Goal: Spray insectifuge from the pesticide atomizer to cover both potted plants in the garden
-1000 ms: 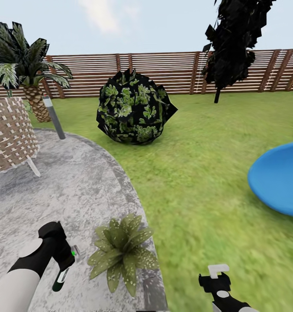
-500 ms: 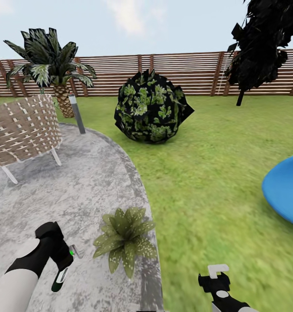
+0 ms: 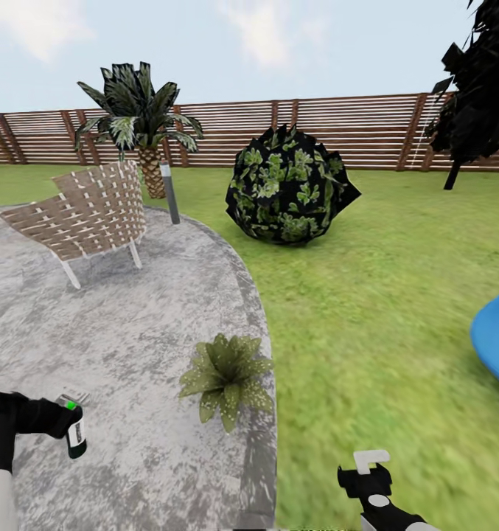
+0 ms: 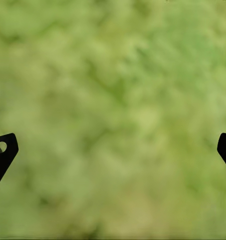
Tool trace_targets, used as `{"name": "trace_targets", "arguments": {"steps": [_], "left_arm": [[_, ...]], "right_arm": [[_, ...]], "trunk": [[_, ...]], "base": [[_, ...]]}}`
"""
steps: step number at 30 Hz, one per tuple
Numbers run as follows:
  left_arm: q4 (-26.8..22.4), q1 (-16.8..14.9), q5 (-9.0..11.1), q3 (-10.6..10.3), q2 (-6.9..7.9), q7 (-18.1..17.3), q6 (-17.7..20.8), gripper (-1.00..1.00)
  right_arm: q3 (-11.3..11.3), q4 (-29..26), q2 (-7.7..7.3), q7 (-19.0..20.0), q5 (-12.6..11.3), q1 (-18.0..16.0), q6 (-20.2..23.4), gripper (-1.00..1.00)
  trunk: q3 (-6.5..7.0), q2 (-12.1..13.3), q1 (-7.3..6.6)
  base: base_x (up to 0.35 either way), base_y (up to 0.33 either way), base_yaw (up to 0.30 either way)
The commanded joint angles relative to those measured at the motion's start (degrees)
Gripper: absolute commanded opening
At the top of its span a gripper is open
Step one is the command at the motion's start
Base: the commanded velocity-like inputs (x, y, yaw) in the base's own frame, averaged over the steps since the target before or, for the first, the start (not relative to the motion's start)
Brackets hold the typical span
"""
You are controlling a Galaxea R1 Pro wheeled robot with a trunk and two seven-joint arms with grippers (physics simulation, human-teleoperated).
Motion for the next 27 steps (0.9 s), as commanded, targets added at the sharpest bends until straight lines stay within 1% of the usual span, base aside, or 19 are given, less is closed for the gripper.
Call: {"name": "trace_targets", "arguments": {"steps": [1,3,6,14,20,24,27], "left_arm": [[-1.21,-0.05,0.43,0.06,-0.16,-0.35,0.64,-1.0],[-2.0,0.01,0.94,0.07,-0.38,-0.26,0.68,-1.0],[-2.32,0.8,1.15,0.11,-0.84,-0.15,0.55,-1.0],[-2.64,1.72,1.03,-0.21,-1.04,0.03,0.35,-1.0],[-1.85,1.73,0.93,-0.41,-1.21,0.04,0.28,-1.0],[-1.8,1.73,0.58,-0.45,-2.64,0.03,0.2,-1.0],[-1.85,1.73,0.51,-0.45,-2.85,0.03,0.21,-1.0]], "right_arm": [[0.49,0.02,-0.01,-0.07,-0.6,0.0,-0.16,1.0],[0.49,0.0,-0.01,-0.07,-0.6,0.0,-0.13,1.0],[0.49,-0.02,-0.01,-0.07,-0.6,0.0,-0.17,1.0],[0.49,-0.01,0.08,-0.07,-0.6,0.0,-0.18,1.0],[0.49,0.01,0.08,-0.07,-0.6,0.0,-0.18,1.0],[0.49,0.01,0.08,-0.07,-0.6,0.0,-0.18,1.0],[0.49,0.04,0.08,-0.07,-0.6,0.0,-0.18,1.0]], "trunk": [[-0.05,-0.02,-0.03],[-0.05,-0.02,-0.03],[-0.05,-0.02,-0.03],[-0.05,-0.02,-0.03],[-0.05,-0.02,-0.03],[-0.05,-0.02,-0.03],[-0.05,-0.02,-0.03]], "base": [[-0.072,-0.24,0.278],[-0.03,-0.253,0.278],[-0.045,-0.26,0.21],[-0.048,-0.266,0.033],[0.002,-0.272,0.242],[0.048,-0.273,0.271],[0.011,-0.273,0.272]]}}
